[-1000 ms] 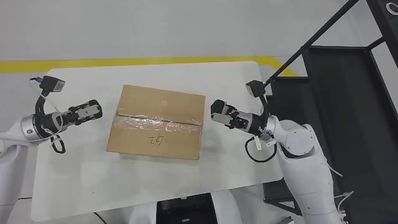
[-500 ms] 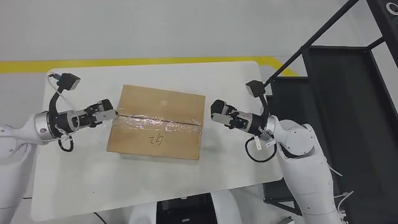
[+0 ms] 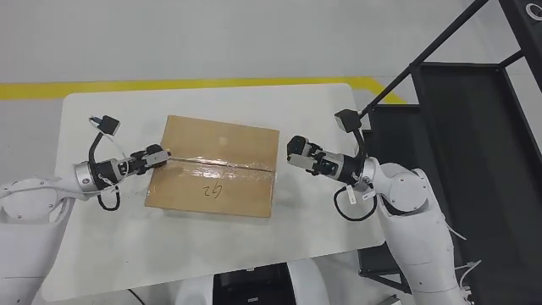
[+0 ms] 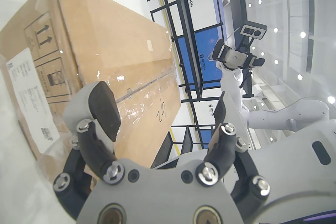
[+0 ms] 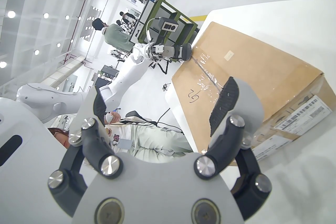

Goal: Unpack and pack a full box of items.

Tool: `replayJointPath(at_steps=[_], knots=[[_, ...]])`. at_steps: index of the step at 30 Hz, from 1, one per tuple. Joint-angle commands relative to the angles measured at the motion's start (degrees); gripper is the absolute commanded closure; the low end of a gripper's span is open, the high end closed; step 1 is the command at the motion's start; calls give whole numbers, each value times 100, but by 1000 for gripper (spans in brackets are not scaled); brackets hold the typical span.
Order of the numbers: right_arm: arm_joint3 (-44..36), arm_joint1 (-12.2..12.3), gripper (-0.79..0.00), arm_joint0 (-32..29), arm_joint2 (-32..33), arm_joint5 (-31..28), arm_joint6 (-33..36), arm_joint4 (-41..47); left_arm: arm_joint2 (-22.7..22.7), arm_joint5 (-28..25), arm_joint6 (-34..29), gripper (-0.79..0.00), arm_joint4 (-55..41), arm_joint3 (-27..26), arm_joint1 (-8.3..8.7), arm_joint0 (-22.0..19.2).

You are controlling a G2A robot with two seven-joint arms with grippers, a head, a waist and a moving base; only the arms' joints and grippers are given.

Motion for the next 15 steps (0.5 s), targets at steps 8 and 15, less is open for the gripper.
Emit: replayJointPath(at_steps=[8, 15], knots=[[0, 0, -785, 0, 0, 0, 0, 0, -696, -159, -102, -785, -322, -270, 106, 440], [0, 0, -785, 0, 0, 0, 0, 0, -342, -270, -97, -785, -510, -113, 50, 316]])
